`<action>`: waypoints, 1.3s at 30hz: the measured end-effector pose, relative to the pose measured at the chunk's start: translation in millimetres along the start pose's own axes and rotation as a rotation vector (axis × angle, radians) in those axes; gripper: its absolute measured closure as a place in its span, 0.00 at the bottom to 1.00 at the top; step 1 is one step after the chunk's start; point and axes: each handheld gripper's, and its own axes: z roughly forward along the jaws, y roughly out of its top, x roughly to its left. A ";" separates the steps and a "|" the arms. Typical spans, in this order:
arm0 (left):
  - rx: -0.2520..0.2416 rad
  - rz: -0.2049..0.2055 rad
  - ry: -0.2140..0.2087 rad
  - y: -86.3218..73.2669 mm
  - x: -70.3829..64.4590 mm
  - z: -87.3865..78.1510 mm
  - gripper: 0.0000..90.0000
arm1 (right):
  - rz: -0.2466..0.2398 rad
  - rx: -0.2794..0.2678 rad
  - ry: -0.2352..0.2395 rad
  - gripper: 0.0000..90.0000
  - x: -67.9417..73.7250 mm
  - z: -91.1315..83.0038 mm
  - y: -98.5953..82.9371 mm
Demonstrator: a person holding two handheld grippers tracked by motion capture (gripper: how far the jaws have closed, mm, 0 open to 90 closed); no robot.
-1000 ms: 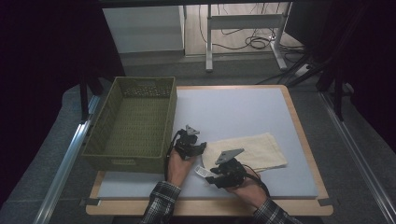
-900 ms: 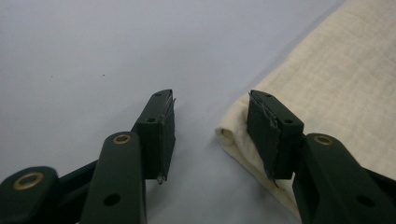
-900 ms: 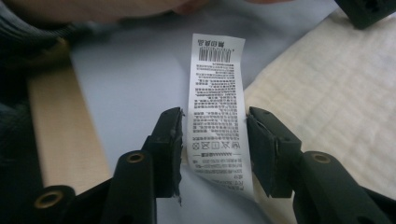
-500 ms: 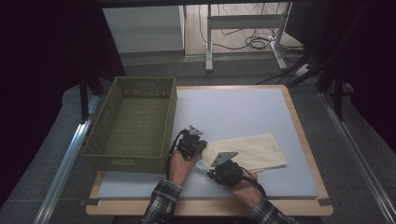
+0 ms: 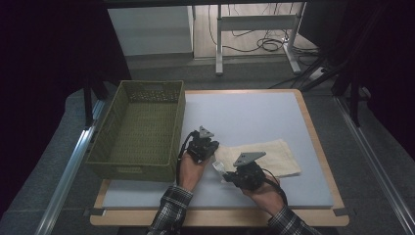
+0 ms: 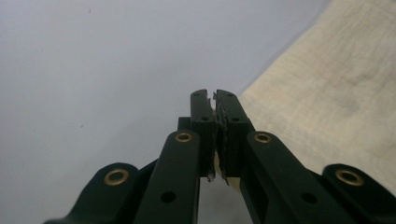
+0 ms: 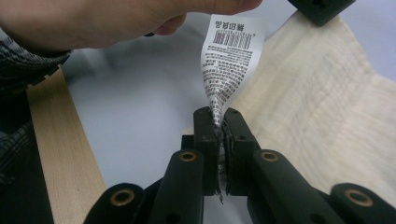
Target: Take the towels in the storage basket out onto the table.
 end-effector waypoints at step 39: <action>-0.044 0.180 -0.084 74.5 -75.8 58.6 0.96 | 0.189 -0.092 -0.151 0.95 -66.5 -86.7 -57.4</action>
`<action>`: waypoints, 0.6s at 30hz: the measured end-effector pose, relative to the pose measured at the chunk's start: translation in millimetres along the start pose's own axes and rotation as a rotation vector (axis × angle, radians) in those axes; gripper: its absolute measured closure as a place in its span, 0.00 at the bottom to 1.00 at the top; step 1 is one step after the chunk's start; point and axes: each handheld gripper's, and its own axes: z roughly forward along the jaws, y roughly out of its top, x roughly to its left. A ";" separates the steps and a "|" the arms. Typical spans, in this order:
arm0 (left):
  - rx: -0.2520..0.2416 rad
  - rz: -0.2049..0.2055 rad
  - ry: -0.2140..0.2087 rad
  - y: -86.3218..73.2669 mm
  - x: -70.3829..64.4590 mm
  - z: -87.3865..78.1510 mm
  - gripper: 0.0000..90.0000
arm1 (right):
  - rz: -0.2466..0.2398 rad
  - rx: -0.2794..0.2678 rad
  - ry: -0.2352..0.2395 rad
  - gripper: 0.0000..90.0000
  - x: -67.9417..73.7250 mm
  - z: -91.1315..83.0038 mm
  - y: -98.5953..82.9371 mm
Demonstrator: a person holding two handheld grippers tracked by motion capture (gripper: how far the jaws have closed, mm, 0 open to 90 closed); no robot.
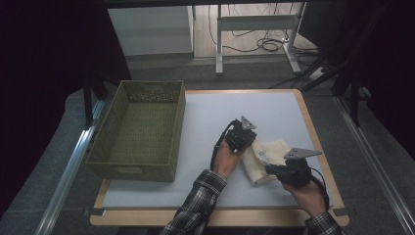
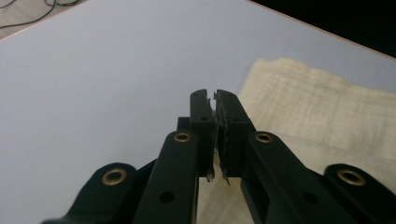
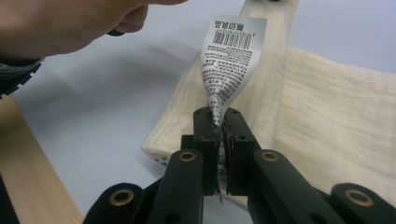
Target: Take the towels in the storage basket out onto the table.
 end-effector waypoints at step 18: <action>0.001 0.046 -0.012 30.9 -21.0 35.7 0.96 | 0.082 -0.007 -0.063 0.95 -38.6 -24.9 -12.0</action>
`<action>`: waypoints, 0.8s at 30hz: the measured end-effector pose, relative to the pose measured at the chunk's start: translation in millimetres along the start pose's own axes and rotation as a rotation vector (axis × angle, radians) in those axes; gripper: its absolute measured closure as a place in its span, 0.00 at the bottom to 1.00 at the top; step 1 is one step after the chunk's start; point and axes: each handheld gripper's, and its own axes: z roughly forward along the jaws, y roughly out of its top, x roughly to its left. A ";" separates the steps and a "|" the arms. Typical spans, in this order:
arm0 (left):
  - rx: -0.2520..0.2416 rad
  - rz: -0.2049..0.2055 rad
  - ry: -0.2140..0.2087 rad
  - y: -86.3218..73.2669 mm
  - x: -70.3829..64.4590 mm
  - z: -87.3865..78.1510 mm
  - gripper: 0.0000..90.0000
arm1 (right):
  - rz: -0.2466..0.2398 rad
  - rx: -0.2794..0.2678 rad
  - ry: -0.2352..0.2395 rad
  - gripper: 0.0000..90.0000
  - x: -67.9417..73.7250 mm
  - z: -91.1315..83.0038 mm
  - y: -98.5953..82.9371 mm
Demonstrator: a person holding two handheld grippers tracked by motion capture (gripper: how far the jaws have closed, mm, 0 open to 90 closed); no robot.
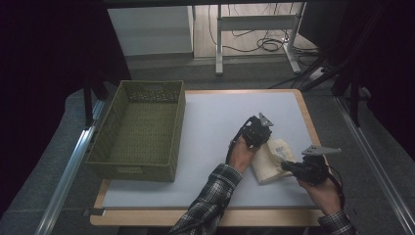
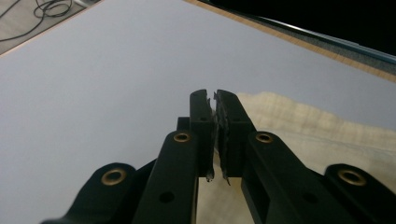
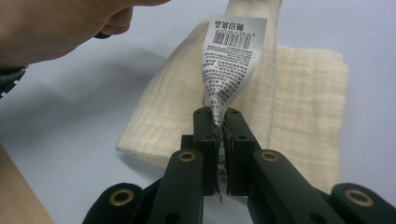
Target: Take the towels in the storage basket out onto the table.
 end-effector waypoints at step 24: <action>-0.016 -0.047 -0.014 7.6 -6.3 21.8 0.57 | 0.063 -0.002 -0.098 0.78 -30.7 -1.1 -18.6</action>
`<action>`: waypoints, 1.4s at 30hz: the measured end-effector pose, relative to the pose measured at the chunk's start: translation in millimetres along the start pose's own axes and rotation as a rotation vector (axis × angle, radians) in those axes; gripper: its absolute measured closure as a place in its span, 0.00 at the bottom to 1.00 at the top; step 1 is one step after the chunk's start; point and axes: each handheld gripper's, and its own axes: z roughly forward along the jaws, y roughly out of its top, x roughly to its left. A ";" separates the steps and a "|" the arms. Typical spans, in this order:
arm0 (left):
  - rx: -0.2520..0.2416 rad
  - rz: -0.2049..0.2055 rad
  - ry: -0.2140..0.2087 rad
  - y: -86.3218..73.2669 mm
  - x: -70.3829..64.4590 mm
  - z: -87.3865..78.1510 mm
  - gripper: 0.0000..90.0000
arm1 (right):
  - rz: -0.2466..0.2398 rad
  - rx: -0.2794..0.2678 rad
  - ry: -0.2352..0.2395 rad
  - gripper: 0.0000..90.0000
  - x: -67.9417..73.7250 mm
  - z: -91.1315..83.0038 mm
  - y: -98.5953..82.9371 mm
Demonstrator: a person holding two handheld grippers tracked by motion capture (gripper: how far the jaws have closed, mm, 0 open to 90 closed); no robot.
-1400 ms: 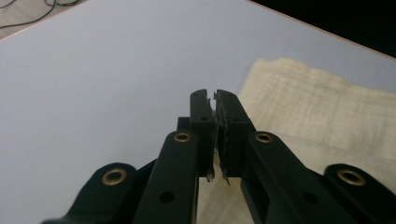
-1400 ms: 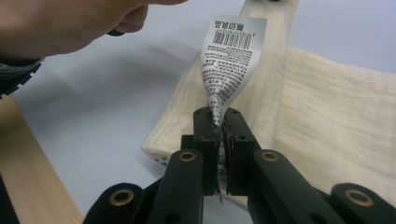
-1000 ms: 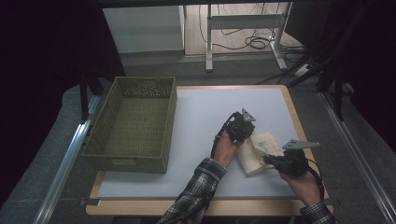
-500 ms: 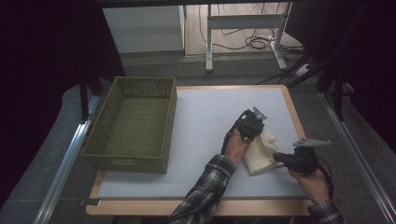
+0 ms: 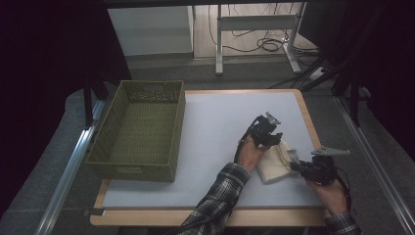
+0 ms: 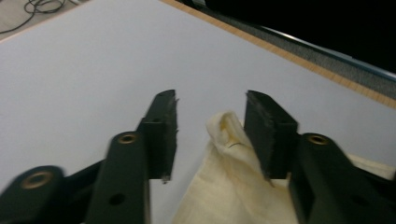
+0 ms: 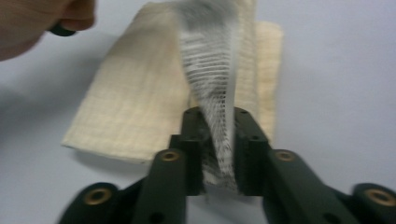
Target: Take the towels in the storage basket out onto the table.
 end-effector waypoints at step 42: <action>0.057 -0.025 -0.051 -41.7 21.5 -29.4 0.52 | -0.065 -0.013 -0.061 0.82 4.4 -27.6 32.6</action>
